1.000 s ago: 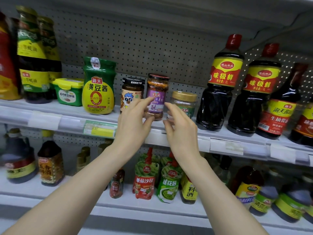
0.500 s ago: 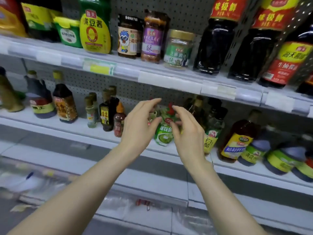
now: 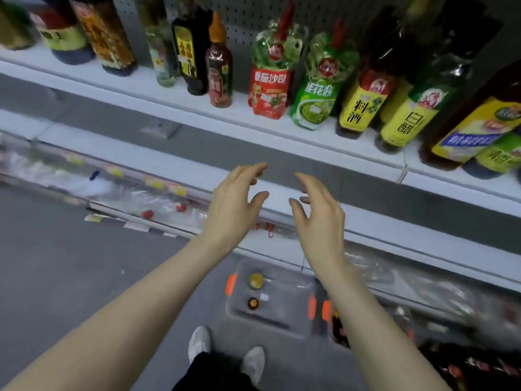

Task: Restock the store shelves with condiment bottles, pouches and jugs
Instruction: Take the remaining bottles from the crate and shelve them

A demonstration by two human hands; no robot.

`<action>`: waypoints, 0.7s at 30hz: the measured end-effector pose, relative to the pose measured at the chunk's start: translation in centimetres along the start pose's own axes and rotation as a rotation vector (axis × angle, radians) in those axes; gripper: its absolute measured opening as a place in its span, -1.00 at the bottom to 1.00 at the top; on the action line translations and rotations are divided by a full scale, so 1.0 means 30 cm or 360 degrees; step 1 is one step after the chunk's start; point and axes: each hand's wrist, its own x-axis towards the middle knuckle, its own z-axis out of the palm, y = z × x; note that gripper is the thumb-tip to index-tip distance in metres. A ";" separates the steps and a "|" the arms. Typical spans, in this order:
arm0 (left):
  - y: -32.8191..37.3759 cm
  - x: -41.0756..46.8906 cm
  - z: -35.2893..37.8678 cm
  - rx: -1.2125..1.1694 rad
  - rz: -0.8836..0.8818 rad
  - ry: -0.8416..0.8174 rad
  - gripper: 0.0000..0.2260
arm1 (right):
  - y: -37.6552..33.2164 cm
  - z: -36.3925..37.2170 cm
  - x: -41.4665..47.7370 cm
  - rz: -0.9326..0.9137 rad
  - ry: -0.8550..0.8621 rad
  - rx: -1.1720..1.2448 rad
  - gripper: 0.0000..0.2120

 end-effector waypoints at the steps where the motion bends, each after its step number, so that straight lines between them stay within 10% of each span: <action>1: -0.029 -0.023 0.023 -0.0018 -0.0045 -0.0034 -0.55 | 0.023 0.024 -0.033 0.0042 -0.0022 0.0004 -0.58; 21: -0.670 -0.501 0.469 0.0032 -0.0696 -0.0632 -0.52 | 0.434 0.572 -0.550 0.0669 -0.0500 -0.0067 -0.51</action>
